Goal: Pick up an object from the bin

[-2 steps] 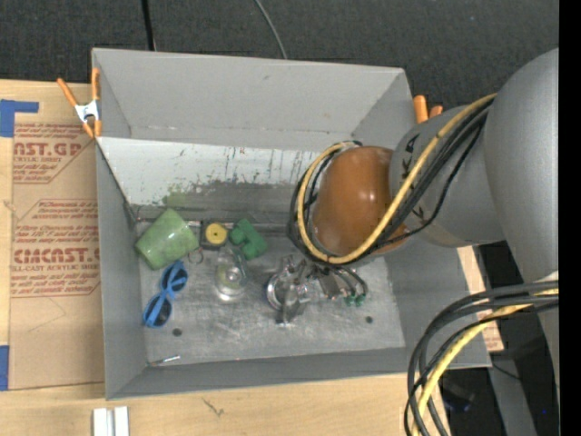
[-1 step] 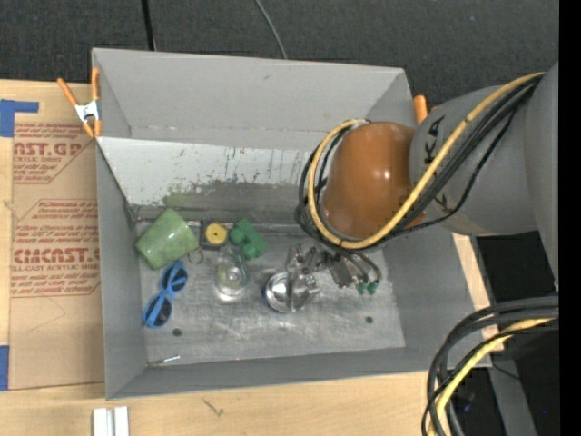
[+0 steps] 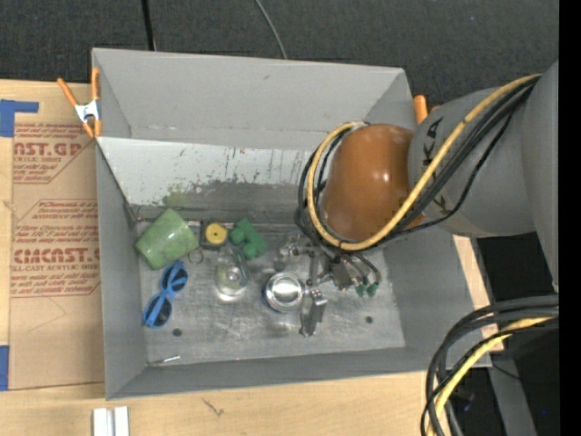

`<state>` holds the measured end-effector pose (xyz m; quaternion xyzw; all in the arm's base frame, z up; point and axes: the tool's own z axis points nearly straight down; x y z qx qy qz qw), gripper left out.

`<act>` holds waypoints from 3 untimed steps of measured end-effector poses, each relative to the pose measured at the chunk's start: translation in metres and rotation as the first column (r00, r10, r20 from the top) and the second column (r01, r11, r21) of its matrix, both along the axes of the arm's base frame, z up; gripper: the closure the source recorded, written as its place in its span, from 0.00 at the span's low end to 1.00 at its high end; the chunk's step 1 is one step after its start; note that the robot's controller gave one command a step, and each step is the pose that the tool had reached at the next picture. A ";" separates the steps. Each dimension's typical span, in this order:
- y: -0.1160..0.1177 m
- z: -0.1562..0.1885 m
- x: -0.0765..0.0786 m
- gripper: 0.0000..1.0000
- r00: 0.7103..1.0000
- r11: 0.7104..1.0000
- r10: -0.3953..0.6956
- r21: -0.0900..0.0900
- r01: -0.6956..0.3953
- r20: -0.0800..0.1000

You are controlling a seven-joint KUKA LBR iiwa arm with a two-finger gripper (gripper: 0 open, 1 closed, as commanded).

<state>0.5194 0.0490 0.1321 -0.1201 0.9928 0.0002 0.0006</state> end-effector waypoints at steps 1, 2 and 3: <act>0.010 -0.063 0.005 0.00 0.997 0.997 -0.075 0.003 0.075 0.010; 0.010 -0.060 0.005 1.00 0.997 0.997 -0.073 0.002 0.073 0.007; 0.010 -0.061 0.003 0.00 0.997 0.997 -0.073 0.000 0.073 -0.002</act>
Offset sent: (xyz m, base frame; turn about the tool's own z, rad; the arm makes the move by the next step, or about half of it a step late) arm 0.0024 0.0088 -0.0621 0.0732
